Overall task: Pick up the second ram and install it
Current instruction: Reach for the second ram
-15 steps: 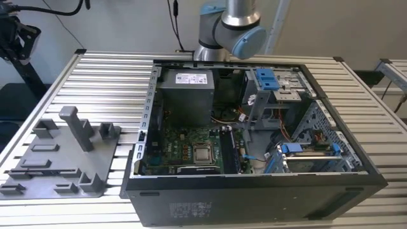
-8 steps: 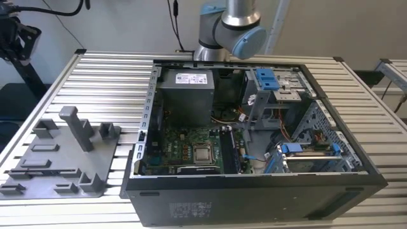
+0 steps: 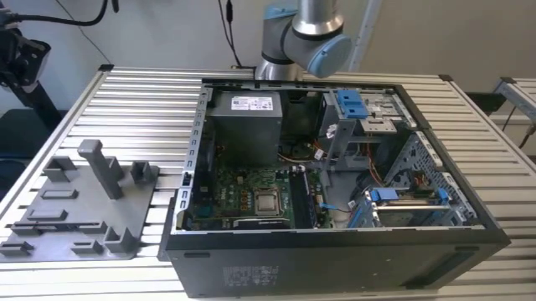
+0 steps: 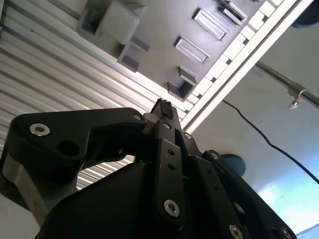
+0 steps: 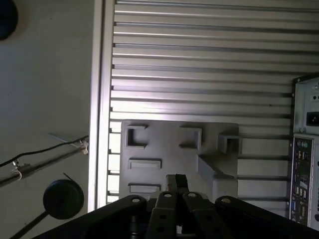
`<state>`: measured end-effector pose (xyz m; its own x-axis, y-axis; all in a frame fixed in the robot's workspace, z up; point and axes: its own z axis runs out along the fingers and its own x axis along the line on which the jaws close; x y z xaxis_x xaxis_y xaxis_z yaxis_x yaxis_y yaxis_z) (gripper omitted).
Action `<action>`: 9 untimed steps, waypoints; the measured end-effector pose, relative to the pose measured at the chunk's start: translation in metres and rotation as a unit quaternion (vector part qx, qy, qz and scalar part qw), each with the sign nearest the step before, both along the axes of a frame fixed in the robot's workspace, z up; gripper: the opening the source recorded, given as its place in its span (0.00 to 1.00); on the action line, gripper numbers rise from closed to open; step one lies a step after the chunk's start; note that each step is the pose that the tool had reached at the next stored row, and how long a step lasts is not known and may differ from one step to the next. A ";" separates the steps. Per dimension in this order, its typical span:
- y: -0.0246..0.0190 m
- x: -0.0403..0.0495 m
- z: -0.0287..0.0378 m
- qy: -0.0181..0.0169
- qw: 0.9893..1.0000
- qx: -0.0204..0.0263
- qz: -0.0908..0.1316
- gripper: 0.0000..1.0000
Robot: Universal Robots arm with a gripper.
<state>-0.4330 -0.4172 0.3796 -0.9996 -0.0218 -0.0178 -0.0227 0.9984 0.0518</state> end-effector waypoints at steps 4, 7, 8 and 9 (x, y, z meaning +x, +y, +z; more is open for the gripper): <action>-0.0104 0.0000 -0.0008 0.000 1.000 0.000 0.000 0.11; -0.0196 0.0001 -0.0016 0.000 1.000 0.000 0.000 0.11; -0.0226 0.0001 -0.0019 0.000 1.000 0.000 0.000 0.11; -0.0257 0.0001 -0.0021 0.000 1.000 0.000 0.000 0.11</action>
